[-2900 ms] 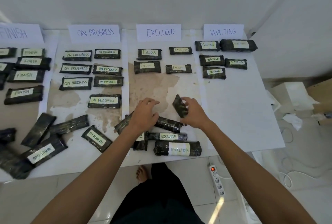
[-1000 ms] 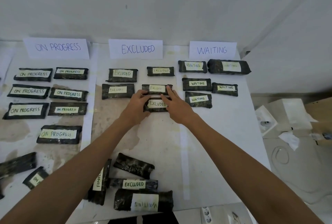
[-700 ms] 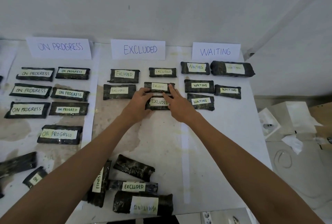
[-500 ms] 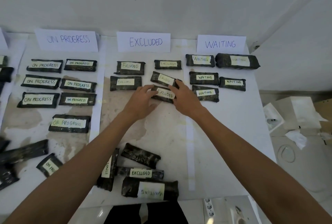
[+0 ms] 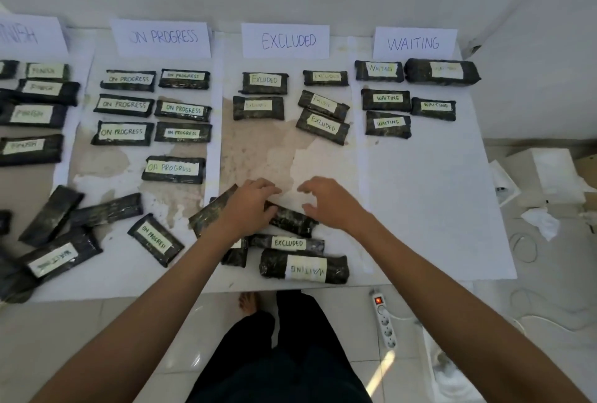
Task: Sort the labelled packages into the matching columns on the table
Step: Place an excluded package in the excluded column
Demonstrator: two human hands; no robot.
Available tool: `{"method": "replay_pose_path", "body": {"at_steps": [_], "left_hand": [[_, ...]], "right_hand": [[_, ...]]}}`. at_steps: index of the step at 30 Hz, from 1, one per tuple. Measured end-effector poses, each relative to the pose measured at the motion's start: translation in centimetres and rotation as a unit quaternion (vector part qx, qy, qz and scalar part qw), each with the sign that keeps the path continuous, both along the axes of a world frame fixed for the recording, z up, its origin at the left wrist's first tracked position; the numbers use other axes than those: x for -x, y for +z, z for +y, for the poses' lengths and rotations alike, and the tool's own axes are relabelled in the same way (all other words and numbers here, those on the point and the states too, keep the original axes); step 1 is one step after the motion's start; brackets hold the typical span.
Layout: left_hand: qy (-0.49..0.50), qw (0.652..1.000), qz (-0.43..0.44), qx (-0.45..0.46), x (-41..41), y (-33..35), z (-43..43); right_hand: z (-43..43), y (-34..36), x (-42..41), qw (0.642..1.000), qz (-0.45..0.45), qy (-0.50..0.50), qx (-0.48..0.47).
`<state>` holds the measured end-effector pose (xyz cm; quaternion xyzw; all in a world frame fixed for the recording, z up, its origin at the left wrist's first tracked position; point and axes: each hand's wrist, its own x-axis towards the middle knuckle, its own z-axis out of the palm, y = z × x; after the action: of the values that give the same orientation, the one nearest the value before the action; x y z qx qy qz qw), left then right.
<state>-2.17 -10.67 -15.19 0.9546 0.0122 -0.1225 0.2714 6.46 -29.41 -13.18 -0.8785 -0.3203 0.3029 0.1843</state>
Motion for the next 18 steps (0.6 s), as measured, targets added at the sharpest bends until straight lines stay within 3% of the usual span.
{"method": "replay_pose_path", "body": {"at_steps": [12,15,18], "left_hand": [[0.044,0.997,-0.014,0.059,3.4,1.2,0.1],[0.076,0.993,-0.029,0.087,4.1,1.7,0.4],[0.105,0.988,-0.036,0.109,4.4,2.2,0.7]], "right_hand": [[4.0,-2.1,6.6,0.977,-0.189,0.058,0.078],[3.6,-1.2,6.0,0.986,-0.155,0.002,0.059],[2.4,0.7,4.6,0.995,-0.041,-0.096,-0.005]]}}
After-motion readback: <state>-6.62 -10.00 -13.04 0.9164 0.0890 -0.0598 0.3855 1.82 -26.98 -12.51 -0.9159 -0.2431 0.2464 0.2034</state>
